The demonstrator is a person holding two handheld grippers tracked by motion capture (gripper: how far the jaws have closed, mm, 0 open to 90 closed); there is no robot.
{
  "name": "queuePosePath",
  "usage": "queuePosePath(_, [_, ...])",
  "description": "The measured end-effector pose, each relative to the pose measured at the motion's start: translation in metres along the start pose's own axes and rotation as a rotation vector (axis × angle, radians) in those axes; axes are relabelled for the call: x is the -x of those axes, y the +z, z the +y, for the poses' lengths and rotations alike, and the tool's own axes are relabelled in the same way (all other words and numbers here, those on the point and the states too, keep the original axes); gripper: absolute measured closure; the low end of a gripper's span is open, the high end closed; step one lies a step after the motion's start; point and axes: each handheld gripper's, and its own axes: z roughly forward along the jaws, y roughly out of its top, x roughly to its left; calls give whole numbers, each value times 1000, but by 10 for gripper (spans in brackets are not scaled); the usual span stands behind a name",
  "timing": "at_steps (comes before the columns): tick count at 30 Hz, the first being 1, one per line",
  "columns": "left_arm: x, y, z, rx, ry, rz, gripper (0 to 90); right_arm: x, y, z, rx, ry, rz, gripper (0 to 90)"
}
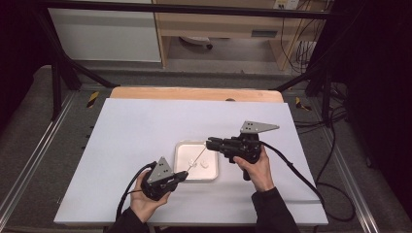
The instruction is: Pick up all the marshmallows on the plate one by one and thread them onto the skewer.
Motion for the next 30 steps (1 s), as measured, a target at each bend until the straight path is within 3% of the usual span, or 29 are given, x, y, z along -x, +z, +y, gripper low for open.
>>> queuePosePath(5, [1, 2, -1, -14, 22, 11, 893, -1, 2, -3, -37, -6, 8, 790])
queuePosePath(11, [2, 1, -1, -17, 36, 24, 893, -2, 3, -5, -44, -4, 16, 798])
queuePosePath(30, [3, 2, -3, -23, 37, 38, 894, -8, 10, -13, -62, -20, 6, 815])
